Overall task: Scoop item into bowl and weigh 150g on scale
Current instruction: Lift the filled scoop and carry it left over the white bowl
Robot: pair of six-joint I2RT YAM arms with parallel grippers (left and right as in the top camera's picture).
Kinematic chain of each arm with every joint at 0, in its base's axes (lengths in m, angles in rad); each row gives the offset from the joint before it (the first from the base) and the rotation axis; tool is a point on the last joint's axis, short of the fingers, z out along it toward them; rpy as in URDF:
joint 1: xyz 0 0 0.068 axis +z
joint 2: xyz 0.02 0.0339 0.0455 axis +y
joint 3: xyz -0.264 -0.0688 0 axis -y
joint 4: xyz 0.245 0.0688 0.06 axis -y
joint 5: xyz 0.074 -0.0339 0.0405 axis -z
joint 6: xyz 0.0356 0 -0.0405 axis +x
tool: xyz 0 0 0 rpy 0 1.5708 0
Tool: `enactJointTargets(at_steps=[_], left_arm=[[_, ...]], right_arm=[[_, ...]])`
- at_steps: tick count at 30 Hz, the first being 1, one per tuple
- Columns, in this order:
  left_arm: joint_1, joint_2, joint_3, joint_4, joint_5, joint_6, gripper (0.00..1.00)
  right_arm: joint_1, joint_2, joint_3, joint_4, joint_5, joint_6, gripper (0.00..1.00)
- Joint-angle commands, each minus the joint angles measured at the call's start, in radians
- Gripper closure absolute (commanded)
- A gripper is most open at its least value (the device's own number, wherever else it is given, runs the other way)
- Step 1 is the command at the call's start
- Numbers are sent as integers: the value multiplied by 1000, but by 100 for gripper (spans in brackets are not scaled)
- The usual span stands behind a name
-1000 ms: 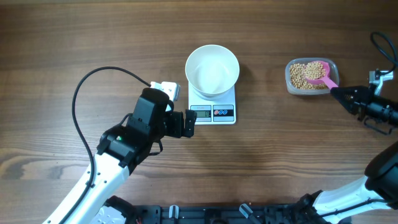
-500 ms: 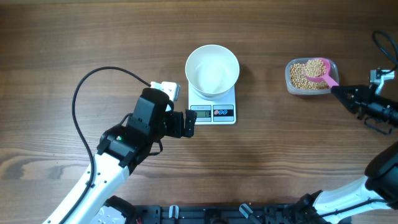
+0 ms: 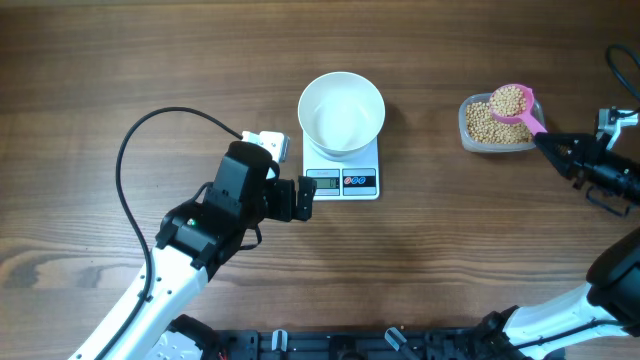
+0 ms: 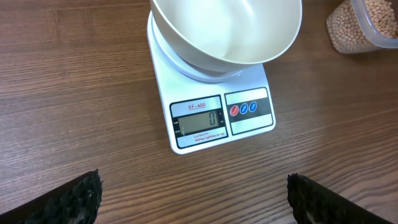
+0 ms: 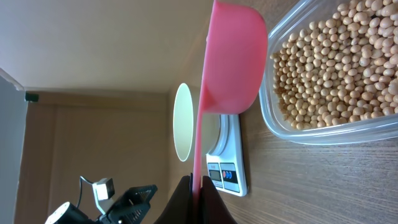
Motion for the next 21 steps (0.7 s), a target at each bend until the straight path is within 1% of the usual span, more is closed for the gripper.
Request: enactJointTargets(at_steps=[1, 4, 6, 21], left_arm=[[5, 4, 3, 3, -10, 24, 0], [5, 4, 3, 3, -10, 24, 0], [5, 4, 3, 3, -10, 24, 0], [5, 4, 3, 3, -10, 24, 0]], right_arm=[[-7, 16, -1, -13, -47, -27, 96], [-1, 16, -1, -45, -51, -50, 96], [-1, 16, -1, -76, -92, -80, 96], [102, 16, 0, -90, -190, -80, 96]])
